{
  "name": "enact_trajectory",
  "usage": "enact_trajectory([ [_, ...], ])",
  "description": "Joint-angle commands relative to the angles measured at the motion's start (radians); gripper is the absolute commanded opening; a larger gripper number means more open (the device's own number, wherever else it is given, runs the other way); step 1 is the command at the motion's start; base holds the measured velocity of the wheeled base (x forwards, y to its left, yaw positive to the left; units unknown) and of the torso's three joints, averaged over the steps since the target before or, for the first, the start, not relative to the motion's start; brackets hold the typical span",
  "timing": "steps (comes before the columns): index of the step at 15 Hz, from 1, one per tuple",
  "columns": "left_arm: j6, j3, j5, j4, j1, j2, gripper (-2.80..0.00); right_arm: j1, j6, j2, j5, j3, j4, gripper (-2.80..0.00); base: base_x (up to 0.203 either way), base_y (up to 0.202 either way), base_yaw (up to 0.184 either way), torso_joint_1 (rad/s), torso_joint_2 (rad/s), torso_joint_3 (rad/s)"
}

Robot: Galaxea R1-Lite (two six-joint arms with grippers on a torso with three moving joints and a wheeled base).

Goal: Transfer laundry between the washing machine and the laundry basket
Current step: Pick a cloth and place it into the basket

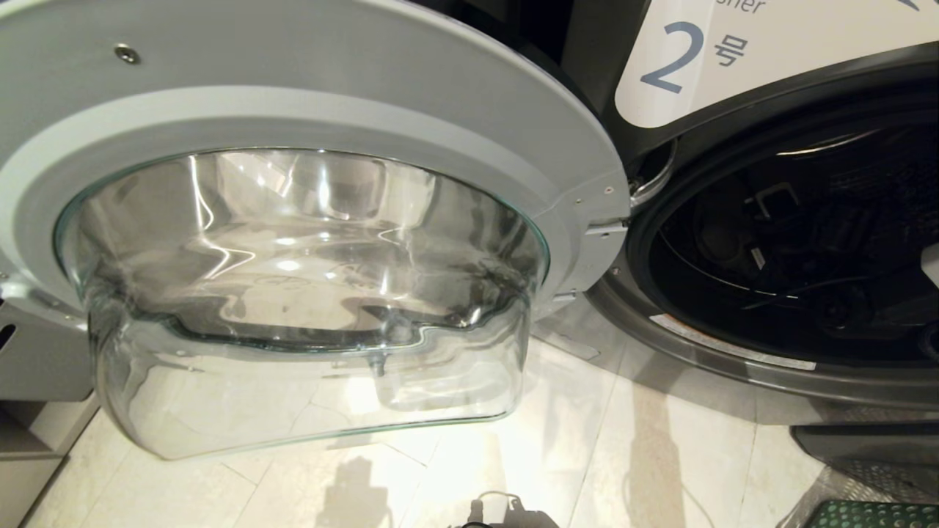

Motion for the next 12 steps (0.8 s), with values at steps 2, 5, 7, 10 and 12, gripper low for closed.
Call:
enact_trajectory([
  [2,0.0,0.0,0.0,0.0,0.0,0.0,-2.8,-0.001,0.005,0.016,-0.03,-0.051,0.051,0.0,0.0,0.0,0.0,0.0,0.0,0.0],
  [5,0.0,0.0,0.0,0.0,0.0,0.0,-2.8,-0.002,0.057,0.072,-0.071,-0.15,0.14,0.0,0.0,0.0,0.0,0.0,0.0,0.0],
  [7,0.0,0.0,0.0,0.0,0.0,0.0,-2.8,-0.003,0.081,0.115,-0.075,-0.202,0.174,0.0,0.0,0.0,0.0,0.0,0.0,0.0],
  [10,0.0,0.0,0.0,0.0,0.0,0.0,-2.8,-0.002,0.14,0.149,-0.098,-0.237,0.235,0.0,0.0,0.0,0.0,0.0,0.0,0.0],
  [12,0.0,0.0,0.0,0.0,0.0,0.002,-2.8,-0.002,0.166,0.161,-0.126,-0.266,0.269,-2.8,0.0,0.0,0.0,0.0,0.0,0.0],
])
